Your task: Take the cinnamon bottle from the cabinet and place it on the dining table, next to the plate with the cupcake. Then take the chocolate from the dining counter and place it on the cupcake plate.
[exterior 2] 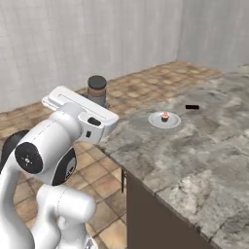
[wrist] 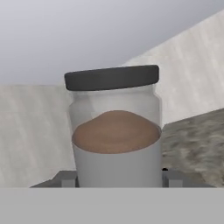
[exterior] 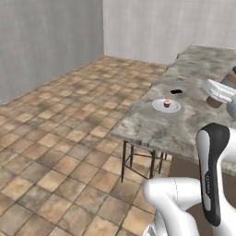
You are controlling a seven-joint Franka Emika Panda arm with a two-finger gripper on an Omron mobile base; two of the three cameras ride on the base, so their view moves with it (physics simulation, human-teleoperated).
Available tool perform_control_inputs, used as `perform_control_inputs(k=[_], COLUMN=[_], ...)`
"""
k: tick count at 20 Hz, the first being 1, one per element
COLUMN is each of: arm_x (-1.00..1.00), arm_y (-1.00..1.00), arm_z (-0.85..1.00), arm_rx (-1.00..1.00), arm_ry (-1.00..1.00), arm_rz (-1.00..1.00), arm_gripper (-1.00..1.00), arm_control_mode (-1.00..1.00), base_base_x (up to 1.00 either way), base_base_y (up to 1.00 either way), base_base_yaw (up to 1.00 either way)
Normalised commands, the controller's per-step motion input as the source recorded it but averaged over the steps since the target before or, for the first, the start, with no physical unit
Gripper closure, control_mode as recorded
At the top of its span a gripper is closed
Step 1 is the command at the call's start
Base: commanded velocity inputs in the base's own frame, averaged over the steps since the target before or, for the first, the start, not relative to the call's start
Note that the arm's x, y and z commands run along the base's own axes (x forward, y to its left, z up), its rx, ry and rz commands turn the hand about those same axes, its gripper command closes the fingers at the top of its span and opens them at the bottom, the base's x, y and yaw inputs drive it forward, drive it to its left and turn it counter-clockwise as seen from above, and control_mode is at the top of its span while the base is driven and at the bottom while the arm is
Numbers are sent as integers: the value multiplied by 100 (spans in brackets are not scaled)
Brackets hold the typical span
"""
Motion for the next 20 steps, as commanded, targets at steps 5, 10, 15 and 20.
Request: perform_control_inputs(k=[5,10,15,20], arm_x=[0,0,0,0], arm_y=[0,0,0,0], arm_z=[0,0,0,0], arm_rx=[0,0,0,0], arm_ry=[0,0,0,0], arm_rz=[0,0,0,0], arm_gripper=[100,100,100,100], arm_control_mode=[100,100,100,100], base_base_x=[22,18,24,36], base_base_y=[100,100,100,100], base_base_yaw=[-56,-55,-54,-57])
